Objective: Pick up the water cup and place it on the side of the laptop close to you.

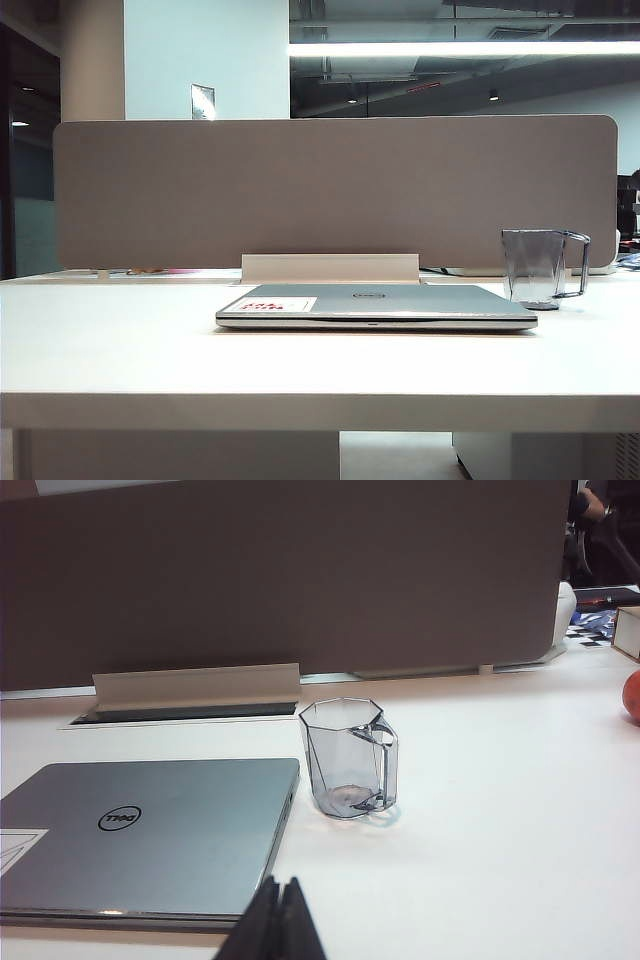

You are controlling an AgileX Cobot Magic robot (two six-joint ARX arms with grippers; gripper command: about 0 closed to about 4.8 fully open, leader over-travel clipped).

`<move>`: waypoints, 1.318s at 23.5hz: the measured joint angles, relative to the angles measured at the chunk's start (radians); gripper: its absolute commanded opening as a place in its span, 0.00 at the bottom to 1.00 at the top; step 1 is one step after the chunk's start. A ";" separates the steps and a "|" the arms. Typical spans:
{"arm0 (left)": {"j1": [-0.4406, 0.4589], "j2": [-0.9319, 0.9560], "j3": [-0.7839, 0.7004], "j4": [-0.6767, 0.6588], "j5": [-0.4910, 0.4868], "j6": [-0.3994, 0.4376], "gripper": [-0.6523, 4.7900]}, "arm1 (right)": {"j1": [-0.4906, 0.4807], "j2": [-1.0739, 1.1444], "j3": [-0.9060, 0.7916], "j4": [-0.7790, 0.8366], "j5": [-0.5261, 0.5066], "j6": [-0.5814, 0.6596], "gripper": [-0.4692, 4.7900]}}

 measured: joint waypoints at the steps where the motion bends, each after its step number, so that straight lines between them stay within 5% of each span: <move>1: 0.000 0.000 0.000 0.000 0.019 0.000 0.11 | 0.000 0.014 0.010 0.000 0.002 0.000 0.08; 11: 0.000 0.000 0.000 0.000 0.211 0.000 0.11 | 0.000 0.416 0.164 0.026 0.020 0.003 0.08; 21: 0.000 -0.001 0.000 0.000 0.275 0.000 0.11 | 0.000 0.789 0.181 0.326 0.020 0.003 0.09; 26: 0.000 -0.001 0.000 0.000 0.275 0.000 0.11 | 0.000 0.963 0.183 0.473 0.019 0.003 0.30; 31: 0.000 -0.001 0.000 0.000 0.274 0.000 0.11 | 0.000 1.232 0.303 0.549 0.019 0.003 0.31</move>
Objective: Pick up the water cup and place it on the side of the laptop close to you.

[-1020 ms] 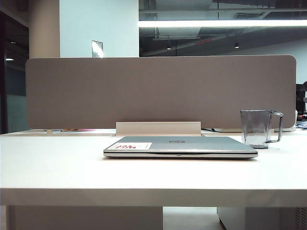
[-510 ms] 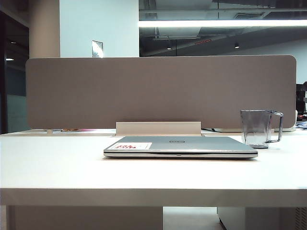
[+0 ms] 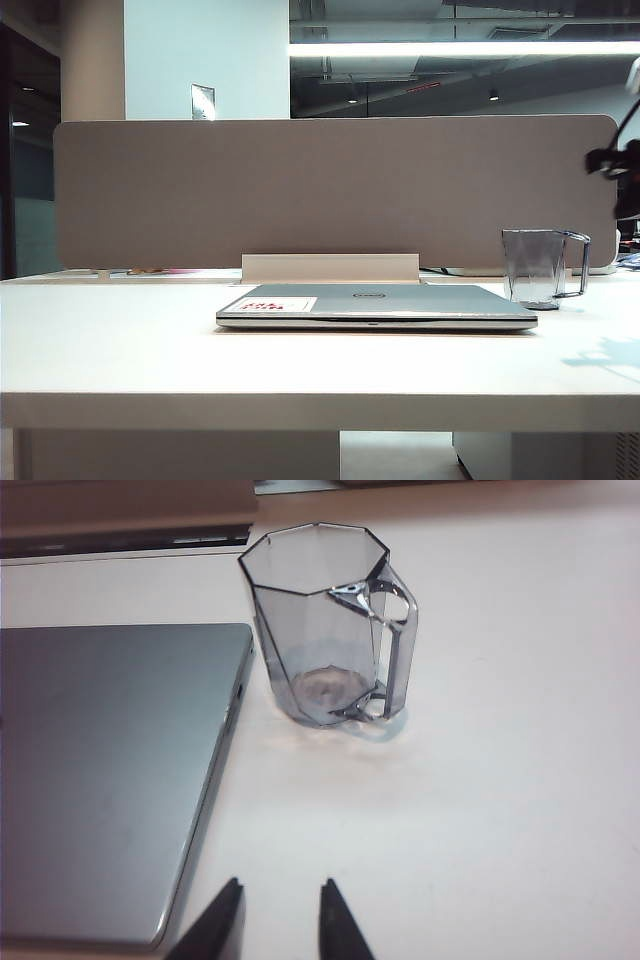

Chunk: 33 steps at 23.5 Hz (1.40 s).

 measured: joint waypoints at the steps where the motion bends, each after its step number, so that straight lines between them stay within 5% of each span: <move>1: 0.000 0.000 0.000 0.000 0.000 0.000 0.11 | 0.000 0.042 0.028 0.003 0.000 0.000 0.31; 13: 0.000 0.000 0.000 0.000 0.000 0.000 0.11 | 0.000 0.428 0.224 0.101 0.006 0.000 0.31; 20: 0.000 0.000 0.000 0.000 0.000 0.000 0.11 | -0.011 0.509 0.225 0.260 0.111 0.000 0.32; 25: 0.000 0.000 0.000 0.000 -0.003 0.000 0.11 | -0.024 0.577 0.262 0.319 0.108 0.000 0.49; 33: 0.000 0.000 0.000 0.000 -0.004 0.000 0.11 | -0.026 0.643 0.327 0.324 0.113 0.000 0.49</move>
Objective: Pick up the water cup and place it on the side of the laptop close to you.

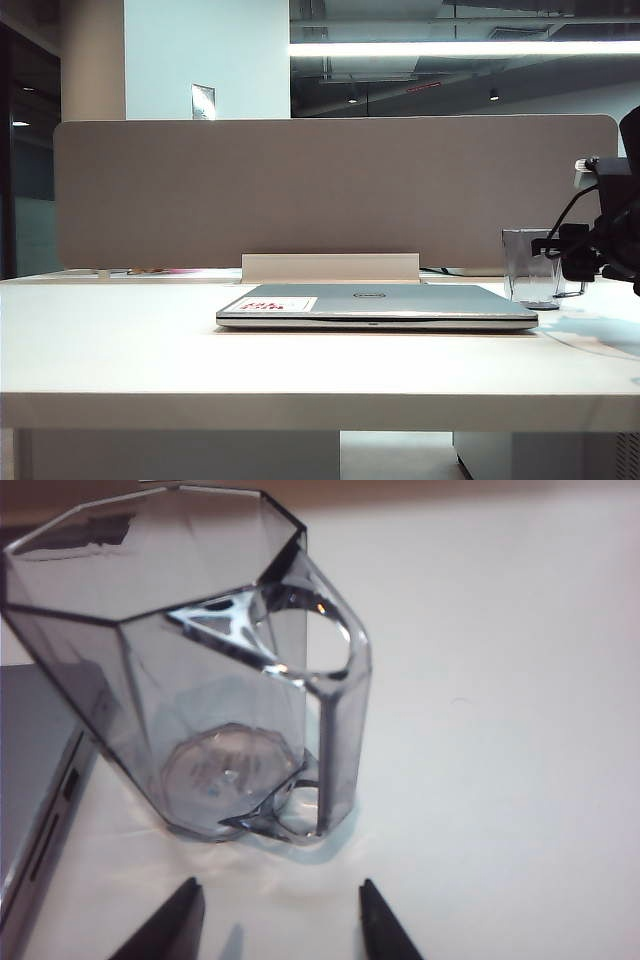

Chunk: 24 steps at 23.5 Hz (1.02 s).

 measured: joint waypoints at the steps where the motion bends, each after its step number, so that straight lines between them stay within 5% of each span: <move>1: 0.000 0.000 0.000 0.000 0.000 0.000 0.11 | -0.001 0.006 0.009 -0.002 0.000 0.000 0.49; 12: 0.000 0.000 0.000 0.000 0.000 0.000 0.11 | -0.011 0.053 0.097 0.000 0.104 -0.001 0.48; 24: 0.000 0.000 0.000 0.000 0.000 0.000 0.11 | -0.081 0.102 0.160 0.014 0.067 -0.001 0.48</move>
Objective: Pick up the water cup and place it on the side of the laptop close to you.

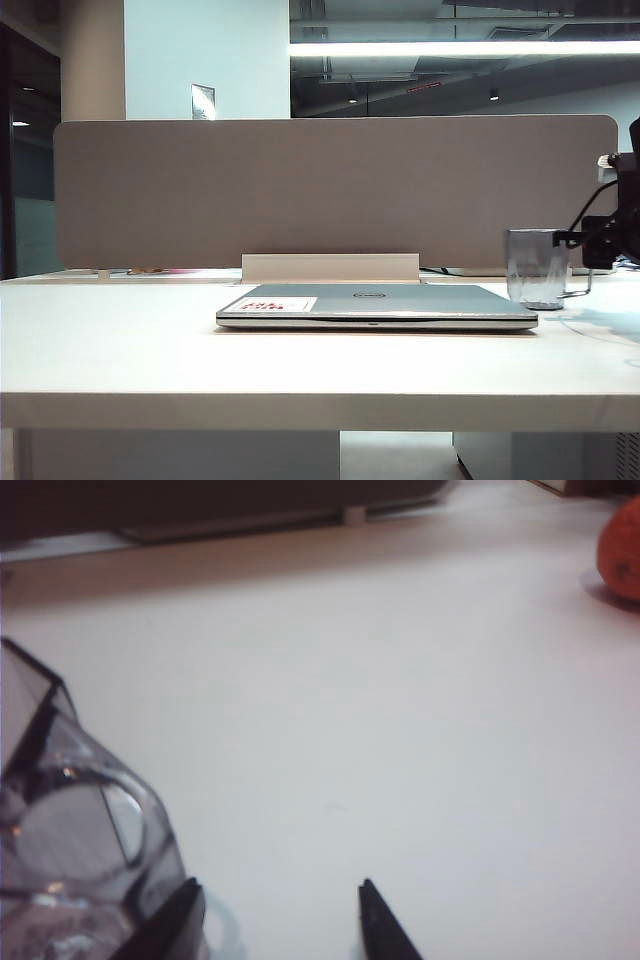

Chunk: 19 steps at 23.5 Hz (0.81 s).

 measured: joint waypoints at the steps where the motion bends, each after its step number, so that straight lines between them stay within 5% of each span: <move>1: 0.000 0.000 0.000 0.000 0.000 0.000 0.11 | -0.003 0.011 0.015 0.000 -0.019 0.000 0.48; 4: 0.000 0.000 0.000 0.000 0.000 0.000 0.11 | -0.004 0.048 0.054 -0.001 -0.046 -0.001 0.45; 8: 0.000 0.000 0.000 0.000 0.000 0.000 0.11 | -0.004 0.072 0.074 -0.004 -0.049 -0.002 0.27; 16: 0.000 0.000 0.000 0.000 0.000 0.000 0.11 | -0.004 0.081 0.082 0.011 -0.049 -0.003 0.25; 19: 0.000 0.000 0.000 0.000 0.000 0.000 0.11 | -0.004 0.081 0.082 0.016 -0.058 -0.002 0.13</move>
